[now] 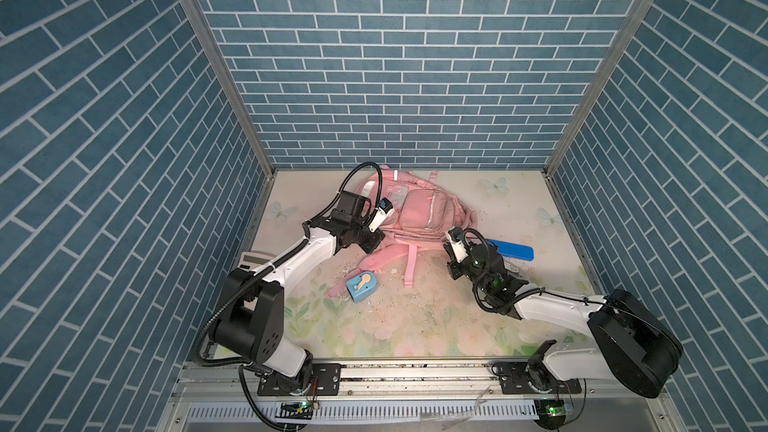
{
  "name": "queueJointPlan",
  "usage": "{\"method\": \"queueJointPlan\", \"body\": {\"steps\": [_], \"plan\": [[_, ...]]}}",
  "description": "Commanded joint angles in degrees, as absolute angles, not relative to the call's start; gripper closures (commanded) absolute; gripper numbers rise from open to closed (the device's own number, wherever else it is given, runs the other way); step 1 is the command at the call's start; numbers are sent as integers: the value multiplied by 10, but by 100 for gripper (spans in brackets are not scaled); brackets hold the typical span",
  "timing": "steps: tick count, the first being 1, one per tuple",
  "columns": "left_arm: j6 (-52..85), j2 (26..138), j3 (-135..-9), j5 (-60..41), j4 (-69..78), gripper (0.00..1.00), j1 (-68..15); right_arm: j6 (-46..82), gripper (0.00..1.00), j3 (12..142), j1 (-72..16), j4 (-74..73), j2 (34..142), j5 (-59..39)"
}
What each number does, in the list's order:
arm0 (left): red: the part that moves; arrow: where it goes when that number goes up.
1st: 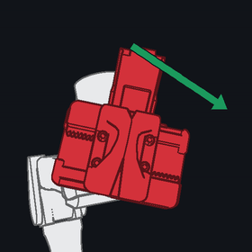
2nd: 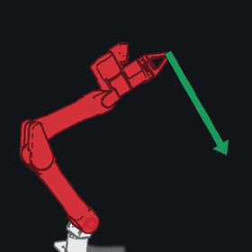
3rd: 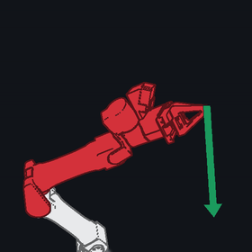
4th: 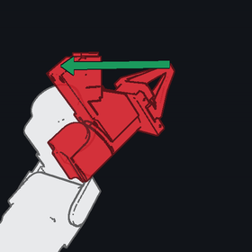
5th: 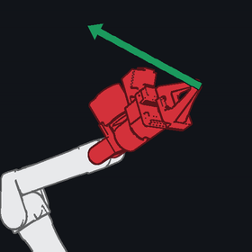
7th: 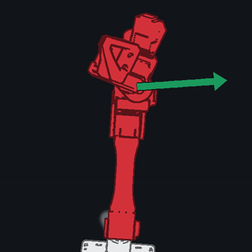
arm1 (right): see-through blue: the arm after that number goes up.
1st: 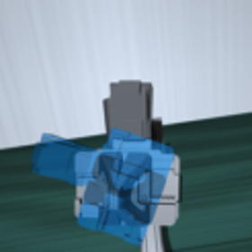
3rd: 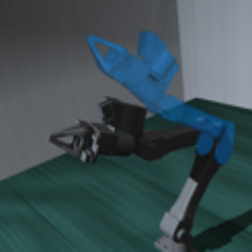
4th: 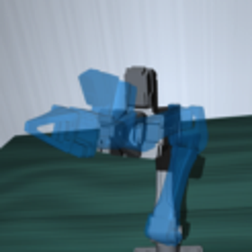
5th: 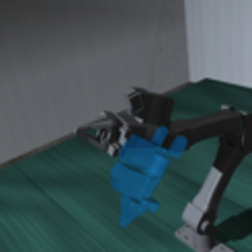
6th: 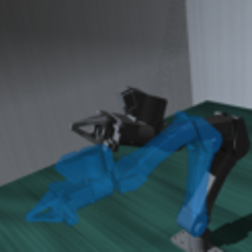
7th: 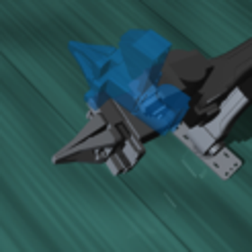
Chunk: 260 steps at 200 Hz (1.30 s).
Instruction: Pack the student bag
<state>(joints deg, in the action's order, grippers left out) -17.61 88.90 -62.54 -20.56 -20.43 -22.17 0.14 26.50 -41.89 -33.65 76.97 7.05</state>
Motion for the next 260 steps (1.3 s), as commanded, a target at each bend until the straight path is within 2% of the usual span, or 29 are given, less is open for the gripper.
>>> {"method": "queueJointPlan", "body": {"steps": [1,48,62,72,119,147,205,260], "plan": [[-95,906,-654,-202,-202,74,-209,3,100,290,-428,-329,774,61],[192,849,-572,-228,-134,61,-211,14,100,285,-445,-328,766,35],[283,821,-536,-221,-94,48,-214,11,100,280,-450,-326,760,37],[348,801,-515,-197,-72,45,-222,10,100,277,-453,-325,757,39],[581,730,-439,-59,5,45,-314,2,100,261,-474,-328,742,42],[719,698,-384,-14,74,45,-346,-1,100,247,-488,-344,733,38],[868,692,-340,57,130,43,-428,1,100,240,-523,-354,739,45],[939,732,-331,67,147,43,-464,5,100,248,-533,-347,746,54]]}}
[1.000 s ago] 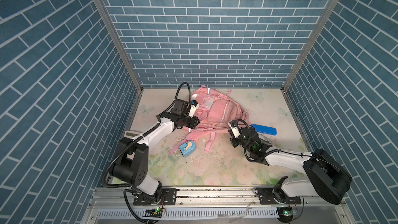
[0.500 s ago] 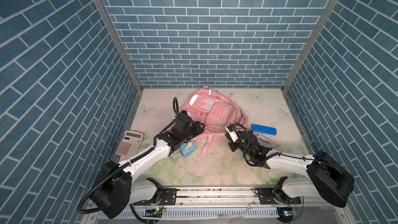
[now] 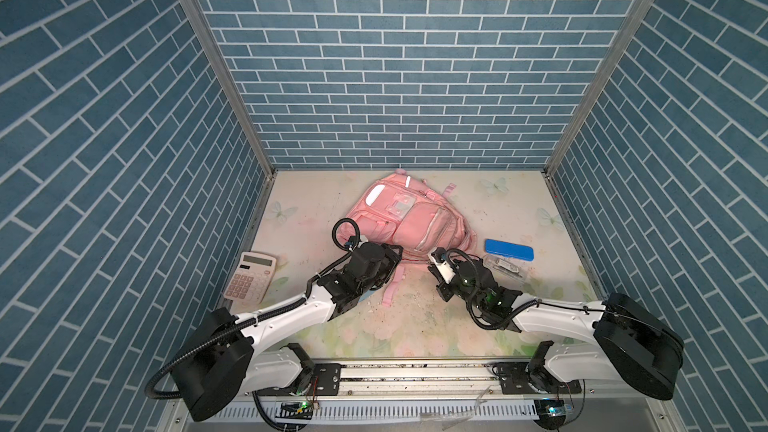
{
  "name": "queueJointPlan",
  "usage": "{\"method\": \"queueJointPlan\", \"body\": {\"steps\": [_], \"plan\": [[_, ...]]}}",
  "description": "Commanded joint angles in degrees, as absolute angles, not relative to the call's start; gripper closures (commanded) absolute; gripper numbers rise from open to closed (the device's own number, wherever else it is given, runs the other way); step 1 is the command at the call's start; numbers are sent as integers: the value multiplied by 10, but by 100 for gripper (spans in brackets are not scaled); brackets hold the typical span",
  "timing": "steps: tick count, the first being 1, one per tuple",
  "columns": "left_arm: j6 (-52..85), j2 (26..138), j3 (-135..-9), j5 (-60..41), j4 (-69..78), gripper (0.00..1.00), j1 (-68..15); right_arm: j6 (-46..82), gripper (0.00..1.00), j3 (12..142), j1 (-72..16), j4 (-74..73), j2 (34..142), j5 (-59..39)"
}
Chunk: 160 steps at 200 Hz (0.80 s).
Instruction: Pack the student bag
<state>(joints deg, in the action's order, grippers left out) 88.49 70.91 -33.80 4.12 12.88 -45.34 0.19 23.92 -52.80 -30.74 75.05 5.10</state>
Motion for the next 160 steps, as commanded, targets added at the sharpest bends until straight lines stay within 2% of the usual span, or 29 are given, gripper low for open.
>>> {"method": "queueJointPlan", "body": {"steps": [1,48,123,160], "plan": [[940,733,-331,67,146,43,-464,5,100,248,-533,-347,746,54],[955,792,-357,42,166,43,-477,9,100,255,-536,-340,757,66],[987,796,-357,64,124,41,-504,16,100,267,-536,-331,776,88],[965,765,-395,107,31,41,-517,15,100,261,-535,-339,787,123]]}}
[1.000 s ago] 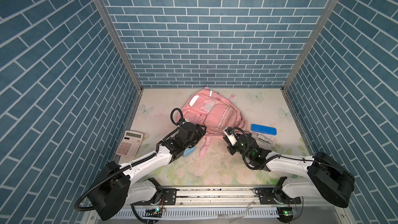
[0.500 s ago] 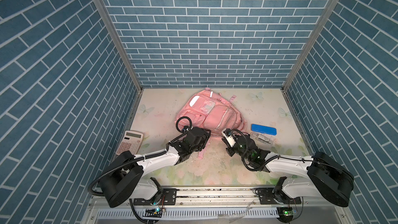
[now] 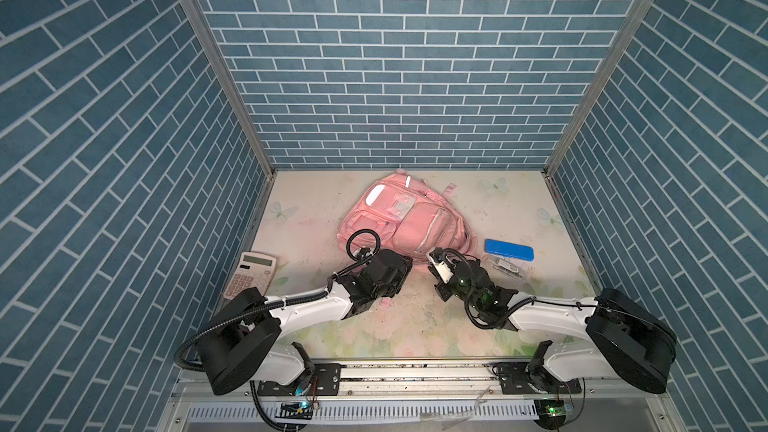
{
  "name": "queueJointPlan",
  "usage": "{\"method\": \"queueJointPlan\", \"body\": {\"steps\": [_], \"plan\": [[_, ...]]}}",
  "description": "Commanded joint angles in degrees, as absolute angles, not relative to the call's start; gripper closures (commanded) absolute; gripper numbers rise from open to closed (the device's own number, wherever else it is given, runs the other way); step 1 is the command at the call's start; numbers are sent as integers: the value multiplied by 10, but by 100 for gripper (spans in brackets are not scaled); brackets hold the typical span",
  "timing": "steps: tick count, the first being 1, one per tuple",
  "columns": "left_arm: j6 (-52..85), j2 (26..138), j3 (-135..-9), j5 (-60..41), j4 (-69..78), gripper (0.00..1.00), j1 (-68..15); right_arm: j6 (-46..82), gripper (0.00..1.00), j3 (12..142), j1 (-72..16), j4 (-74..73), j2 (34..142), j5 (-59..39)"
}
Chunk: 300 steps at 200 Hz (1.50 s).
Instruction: Pack the student bag
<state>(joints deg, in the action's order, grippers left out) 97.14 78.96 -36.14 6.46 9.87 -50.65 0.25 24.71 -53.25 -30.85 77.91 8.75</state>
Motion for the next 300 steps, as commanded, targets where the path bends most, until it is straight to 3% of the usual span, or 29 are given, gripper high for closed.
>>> {"method": "queueJointPlan", "body": {"steps": [1,134,224,238,248,276,300], "plan": [[964,765,-397,108,30,41,-517,15,100,261,-535,-339,787,124],[1007,800,-387,123,47,42,-543,-33,100,203,-532,-443,746,56],[967,871,-413,144,100,42,-505,-47,100,210,-535,-409,749,24],[963,879,-410,133,116,49,-497,-46,100,209,-534,-405,745,26],[948,885,-408,125,134,59,-490,-44,100,211,-535,-402,741,29],[908,893,-406,98,159,100,-472,-19,100,221,-534,-372,735,67],[881,887,-404,77,157,100,-457,2,100,214,-530,-365,718,97]]}}
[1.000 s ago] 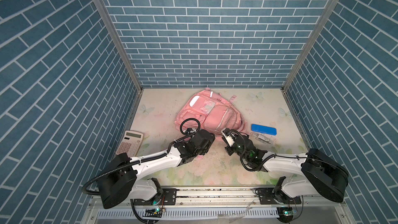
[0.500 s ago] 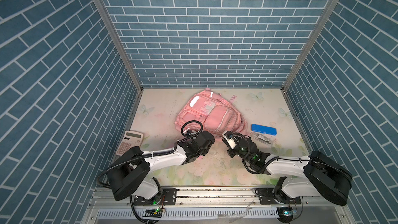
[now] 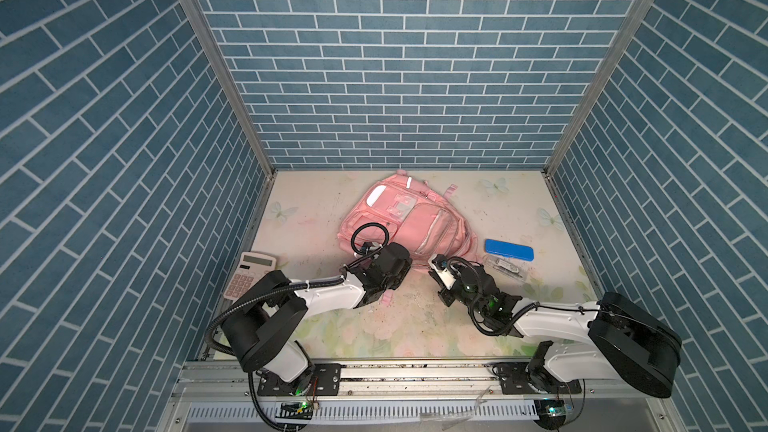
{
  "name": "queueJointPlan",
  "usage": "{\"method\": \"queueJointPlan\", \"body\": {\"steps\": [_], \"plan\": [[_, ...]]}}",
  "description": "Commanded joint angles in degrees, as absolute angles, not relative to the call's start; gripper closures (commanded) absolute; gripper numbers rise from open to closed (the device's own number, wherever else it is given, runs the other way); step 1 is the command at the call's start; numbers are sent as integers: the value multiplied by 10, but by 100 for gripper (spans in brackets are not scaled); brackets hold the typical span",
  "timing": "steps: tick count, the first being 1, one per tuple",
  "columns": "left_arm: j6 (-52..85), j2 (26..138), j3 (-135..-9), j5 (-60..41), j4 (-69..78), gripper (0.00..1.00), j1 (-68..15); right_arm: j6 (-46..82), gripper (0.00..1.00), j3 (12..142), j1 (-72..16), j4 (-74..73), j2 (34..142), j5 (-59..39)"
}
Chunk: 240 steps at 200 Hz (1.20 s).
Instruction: Pack the student bag
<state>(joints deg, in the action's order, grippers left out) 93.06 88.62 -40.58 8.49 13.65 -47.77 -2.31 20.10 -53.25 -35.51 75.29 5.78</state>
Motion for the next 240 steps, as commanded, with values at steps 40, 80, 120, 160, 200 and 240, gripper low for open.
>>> {"method": "queueJointPlan", "body": {"steps": [40,80,120,160,200,240], "plan": [[799,849,-399,40,134,100,-420,39,100,214,-479,-330,691,87],[747,821,-384,-20,130,100,-378,70,100,237,-398,-256,675,64],[681,819,-398,-62,113,100,-326,55,100,251,-386,-197,656,-3],[553,855,-475,-124,43,100,-272,44,100,250,-415,-194,640,-48],[442,869,-528,-128,-18,100,-264,46,100,279,-453,-192,673,-54],[315,828,-543,-120,-64,60,-271,53,100,279,-454,-206,676,-46]]}}
